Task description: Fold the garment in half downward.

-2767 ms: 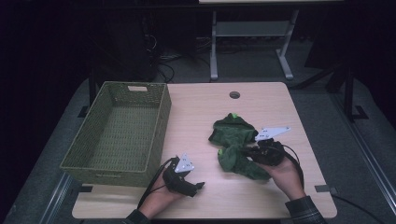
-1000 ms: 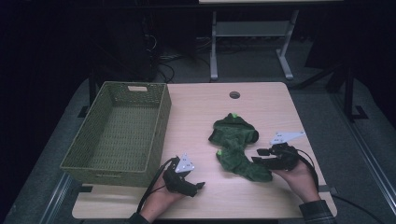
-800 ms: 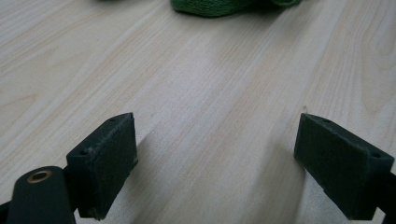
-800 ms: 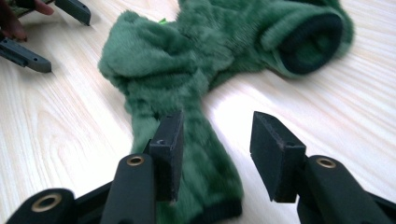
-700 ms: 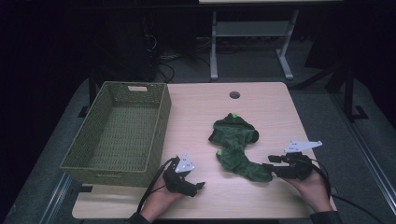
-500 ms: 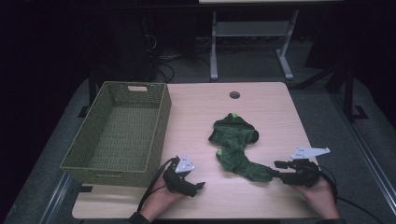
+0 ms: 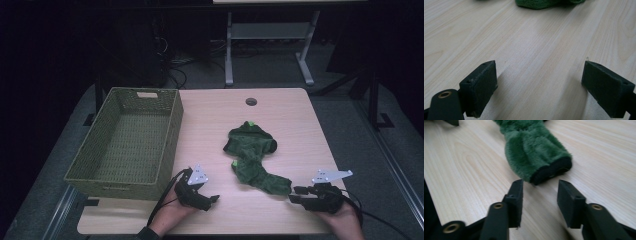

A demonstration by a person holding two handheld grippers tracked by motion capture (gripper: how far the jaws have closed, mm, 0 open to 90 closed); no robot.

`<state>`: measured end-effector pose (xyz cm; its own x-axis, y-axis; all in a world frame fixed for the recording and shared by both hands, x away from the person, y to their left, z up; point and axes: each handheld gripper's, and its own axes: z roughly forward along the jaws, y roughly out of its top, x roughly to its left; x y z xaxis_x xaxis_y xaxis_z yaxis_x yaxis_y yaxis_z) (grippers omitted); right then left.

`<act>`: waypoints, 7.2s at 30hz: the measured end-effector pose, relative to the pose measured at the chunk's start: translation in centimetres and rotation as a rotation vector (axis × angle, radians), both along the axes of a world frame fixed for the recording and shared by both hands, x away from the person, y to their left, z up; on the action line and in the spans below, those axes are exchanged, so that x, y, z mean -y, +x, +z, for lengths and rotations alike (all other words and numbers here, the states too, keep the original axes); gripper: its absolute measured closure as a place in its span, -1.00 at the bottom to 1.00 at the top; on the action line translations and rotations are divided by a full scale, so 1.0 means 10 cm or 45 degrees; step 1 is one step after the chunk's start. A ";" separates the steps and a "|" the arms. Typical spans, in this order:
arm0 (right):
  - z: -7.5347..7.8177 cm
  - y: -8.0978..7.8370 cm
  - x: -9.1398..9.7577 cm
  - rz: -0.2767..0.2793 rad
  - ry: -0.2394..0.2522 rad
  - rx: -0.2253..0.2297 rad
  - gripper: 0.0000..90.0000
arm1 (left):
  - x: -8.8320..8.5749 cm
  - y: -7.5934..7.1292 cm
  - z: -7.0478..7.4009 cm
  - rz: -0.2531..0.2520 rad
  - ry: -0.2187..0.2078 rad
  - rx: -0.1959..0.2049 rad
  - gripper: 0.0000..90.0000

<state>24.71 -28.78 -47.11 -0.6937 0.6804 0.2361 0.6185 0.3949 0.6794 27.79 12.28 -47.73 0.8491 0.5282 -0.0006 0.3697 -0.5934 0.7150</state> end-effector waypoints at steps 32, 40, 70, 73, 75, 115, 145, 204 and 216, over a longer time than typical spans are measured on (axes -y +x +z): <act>0.33 0.19 -0.02 0.059 -0.009 0.207 0.93 | 0.00 0.00 0.00 0.000 -0.001 0.000 -0.73; 0.44 0.30 -0.16 0.149 0.020 0.252 0.93 | 0.00 0.00 0.00 0.000 -0.001 0.001 -0.73; 0.64 0.68 -0.87 0.377 0.015 0.292 0.79 | 0.00 0.00 0.00 0.000 -0.001 0.007 -0.73; 0.69 0.71 -0.91 0.375 0.030 0.304 0.78 | 0.00 0.00 0.00 0.003 -0.004 0.001 -0.73; 0.72 0.74 -0.93 0.362 0.042 0.294 0.84 | 0.00 0.00 0.00 0.002 -0.004 0.002 -0.73; 0.25 1.00 -1.13 0.319 -0.086 0.026 0.75 | 0.04 0.01 0.02 0.020 0.024 -0.020 -0.72; 0.65 1.36 -0.61 -0.017 -0.036 0.165 0.23 | 0.43 0.90 0.66 -0.032 -0.079 0.023 -0.39; 0.63 1.74 -0.54 -0.046 0.000 0.210 0.94 | 0.81 1.66 0.77 -0.038 -0.122 0.022 0.92; 0.86 1.34 -0.59 0.039 -0.016 0.280 0.94 | 0.68 1.23 1.00 -0.098 -0.171 0.045 0.91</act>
<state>38.11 -22.89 -38.56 -0.7479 0.6603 0.0683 0.4436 0.4207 0.7913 40.07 5.44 -37.69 0.8877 0.4589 -0.0363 0.3000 -0.5170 0.8017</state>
